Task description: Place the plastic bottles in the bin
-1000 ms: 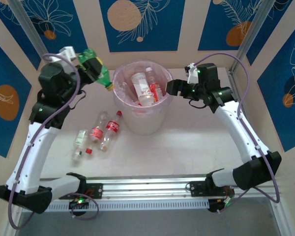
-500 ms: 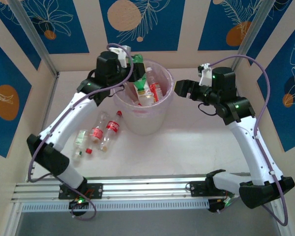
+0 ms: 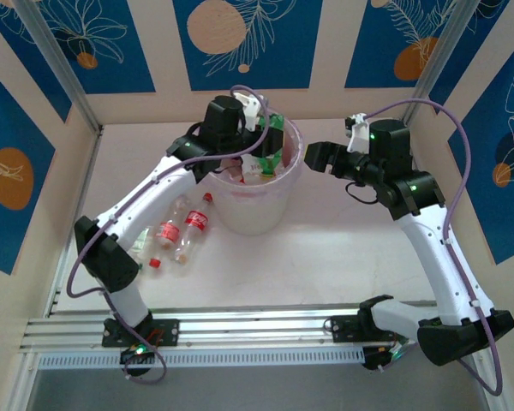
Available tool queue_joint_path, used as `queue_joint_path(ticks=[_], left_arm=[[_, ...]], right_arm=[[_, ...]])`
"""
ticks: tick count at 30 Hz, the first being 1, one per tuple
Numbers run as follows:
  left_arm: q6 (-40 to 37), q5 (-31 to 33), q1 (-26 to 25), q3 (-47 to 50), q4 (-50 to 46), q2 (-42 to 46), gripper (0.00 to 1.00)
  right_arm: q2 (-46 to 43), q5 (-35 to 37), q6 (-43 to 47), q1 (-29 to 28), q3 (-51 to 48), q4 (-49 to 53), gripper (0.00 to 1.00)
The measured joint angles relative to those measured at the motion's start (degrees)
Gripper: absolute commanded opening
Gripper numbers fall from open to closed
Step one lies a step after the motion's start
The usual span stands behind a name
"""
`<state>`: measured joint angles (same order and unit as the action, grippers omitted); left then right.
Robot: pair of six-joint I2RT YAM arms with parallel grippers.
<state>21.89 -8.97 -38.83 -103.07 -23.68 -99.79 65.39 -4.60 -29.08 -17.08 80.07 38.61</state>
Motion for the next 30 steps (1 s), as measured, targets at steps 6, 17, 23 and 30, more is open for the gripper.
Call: queue_joint_path(ticks=[6, 17, 23, 30], left_arm=[[-0.1, -1.1, -0.1, 0.0, -1.9, -1.5, 0.67], [-1.7, -0.8, 0.1, 0.0, -2.6, 0.3, 0.96], [-3.5, 0.9, 2.7, 0.0, -5.1, 7.4, 0.95], [-4.5, 1.8, 12.3, 6.6, -9.9, 21.4, 0.9]], right_arm=[[1.2, 0.0, 0.0, -1.8, -0.2, -0.3, 0.8], [6.3, 0.6, 0.5, -4.3, 4.8, 0.2, 0.79], [9.7, 2.3, 2.2, -6.7, 10.6, 0.5, 0.71], [16.4, 3.8, 4.5, -8.9, 16.8, 1.4, 0.63]])
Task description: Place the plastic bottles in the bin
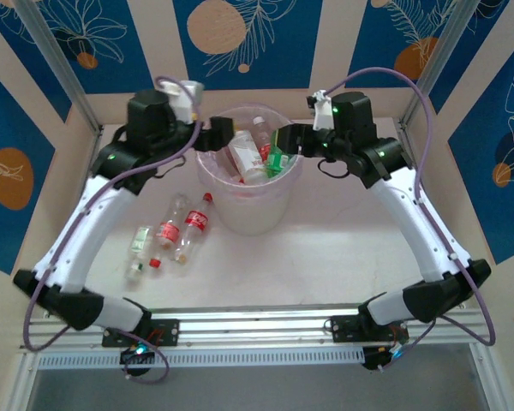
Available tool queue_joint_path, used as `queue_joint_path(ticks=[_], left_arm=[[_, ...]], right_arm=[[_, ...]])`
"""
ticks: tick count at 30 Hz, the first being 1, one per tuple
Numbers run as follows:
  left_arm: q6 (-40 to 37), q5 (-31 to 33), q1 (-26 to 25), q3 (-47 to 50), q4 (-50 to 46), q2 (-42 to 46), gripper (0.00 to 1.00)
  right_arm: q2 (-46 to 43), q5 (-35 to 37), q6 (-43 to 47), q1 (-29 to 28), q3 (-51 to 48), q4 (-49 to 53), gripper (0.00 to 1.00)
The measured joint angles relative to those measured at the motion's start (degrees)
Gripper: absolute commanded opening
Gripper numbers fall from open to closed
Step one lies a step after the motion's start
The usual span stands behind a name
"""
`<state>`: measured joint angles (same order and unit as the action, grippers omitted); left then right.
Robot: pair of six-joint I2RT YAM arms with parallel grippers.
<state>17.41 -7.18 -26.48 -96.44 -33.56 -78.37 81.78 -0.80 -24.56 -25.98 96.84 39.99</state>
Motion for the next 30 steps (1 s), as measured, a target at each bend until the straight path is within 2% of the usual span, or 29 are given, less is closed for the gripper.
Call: queue_joint_path(ticks=[5, 7, 12, 16, 21, 30], left_arm=[[-1.3, 0.8, 8.0, 10.3, -7.6, 8.1, 0.9], [-2.5, 1.8, 11.0, 14.1, -12.2, 9.9, 0.86], [-5.0, 5.5, 17.6, 21.1, -21.7, 11.2, 0.89], [-5.5, 7.1, 23.7, 26.8, -25.2, 11.1, 0.9], [-5.3, 7.3, 27.9, 31.3, -28.2, 8.2, 0.91], [-6.0, 6.2, 32.5, 31.7, -29.8, -1.7, 0.9]], right_arm=[[1.8, 1.5, 1.0, 0.0, 1.2, 0.2, 0.62], [1.6, 1.9, 1.2, 0.9, 1.2, 0.1, 0.62], [-0.5, 2.2, 1.2, 4.2, -0.5, -0.4, 0.62], [-3.4, 1.8, 1.1, 6.6, -4.3, -1.3, 0.62], [-4.0, -0.3, 0.9, 9.3, -6.2, -2.5, 0.63], [-3.9, -3.4, 0.9, 11.0, -6.6, -4.2, 0.63]])
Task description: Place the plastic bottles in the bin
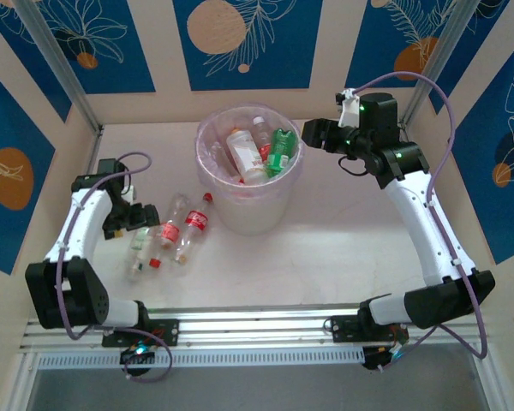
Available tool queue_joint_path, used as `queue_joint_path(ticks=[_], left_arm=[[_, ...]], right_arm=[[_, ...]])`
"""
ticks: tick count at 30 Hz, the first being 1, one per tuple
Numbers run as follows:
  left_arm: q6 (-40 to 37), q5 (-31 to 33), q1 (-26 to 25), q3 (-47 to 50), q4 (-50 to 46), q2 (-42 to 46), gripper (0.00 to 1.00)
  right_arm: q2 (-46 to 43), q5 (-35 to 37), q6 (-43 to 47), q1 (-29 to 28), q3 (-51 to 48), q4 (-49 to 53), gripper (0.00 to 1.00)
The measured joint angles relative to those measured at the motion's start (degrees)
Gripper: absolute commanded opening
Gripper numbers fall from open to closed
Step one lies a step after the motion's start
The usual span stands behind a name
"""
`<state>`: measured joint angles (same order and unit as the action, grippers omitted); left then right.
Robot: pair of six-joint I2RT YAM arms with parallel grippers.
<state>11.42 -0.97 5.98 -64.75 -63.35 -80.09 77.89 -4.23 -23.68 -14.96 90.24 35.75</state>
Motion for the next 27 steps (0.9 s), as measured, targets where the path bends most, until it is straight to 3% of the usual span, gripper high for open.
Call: queue_joint_path(ticks=[14, 27], left_arm=[[-1.2, 0.2, 0.7, 0.0, 0.7, -11.4, 0.84], [-1.9, 0.7, 2.5, -1.5, 3.1, -18.8, 0.65]], right_arm=[[0.0, -1.7, -0.4, 1.7, -1.3, -2.2, 0.63], [-0.1, -1.8, -0.4, 2.4, -2.4, -2.3, 0.63]])
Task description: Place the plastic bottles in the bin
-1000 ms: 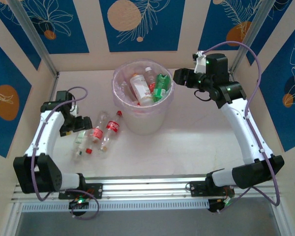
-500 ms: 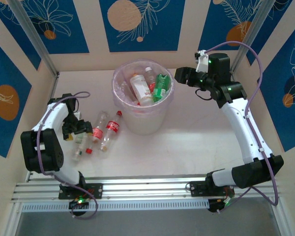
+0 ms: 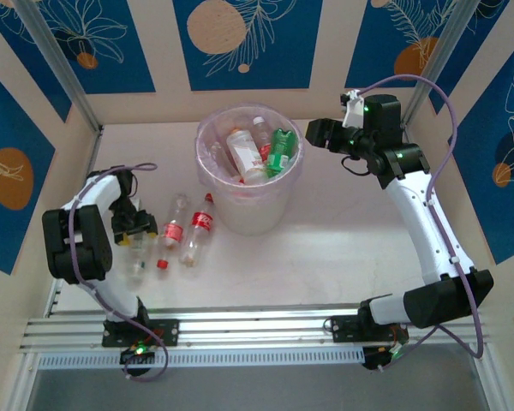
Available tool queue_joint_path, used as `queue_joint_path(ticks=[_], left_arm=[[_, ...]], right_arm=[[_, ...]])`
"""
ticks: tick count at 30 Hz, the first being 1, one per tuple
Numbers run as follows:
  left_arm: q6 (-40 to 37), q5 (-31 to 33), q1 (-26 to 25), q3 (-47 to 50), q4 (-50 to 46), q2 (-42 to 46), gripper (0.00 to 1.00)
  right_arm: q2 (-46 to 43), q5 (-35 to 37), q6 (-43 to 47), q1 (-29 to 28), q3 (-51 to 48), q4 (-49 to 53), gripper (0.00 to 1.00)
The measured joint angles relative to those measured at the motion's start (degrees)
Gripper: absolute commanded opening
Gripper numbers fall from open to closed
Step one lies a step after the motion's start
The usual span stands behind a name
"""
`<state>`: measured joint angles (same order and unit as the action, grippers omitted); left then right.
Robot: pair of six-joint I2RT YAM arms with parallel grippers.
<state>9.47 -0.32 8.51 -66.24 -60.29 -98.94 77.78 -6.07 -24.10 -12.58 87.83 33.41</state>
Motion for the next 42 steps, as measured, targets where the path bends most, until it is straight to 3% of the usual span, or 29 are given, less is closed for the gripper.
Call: queue_joint_path(ticks=[15, 24, 32, 42], left_arm=[[-0.4, -0.1, 0.1, -11.1, -1.6, -8.4, 0.48], [-1.0, -1.3, 0.1, -18.3, -2.1, -9.2, 0.48], [-1.0, -4.3, 0.1, -22.1, -3.5, -1.6, 0.48], [4.5, -16.7, -0.4, -28.0, -2.4, 15.2, 0.48]], right_arm=[[-0.5, -0.7, 0.0, 1.9, -0.6, 0.1, 0.64], [-2.4, -2.3, -0.9, 1.8, -3.0, -0.5, 0.64], [-2.3, -4.0, -1.8, 0.7, -4.0, -1.3, 0.64], [-2.3, -4.5, -1.9, -0.2, -4.0, -1.7, 0.64]])
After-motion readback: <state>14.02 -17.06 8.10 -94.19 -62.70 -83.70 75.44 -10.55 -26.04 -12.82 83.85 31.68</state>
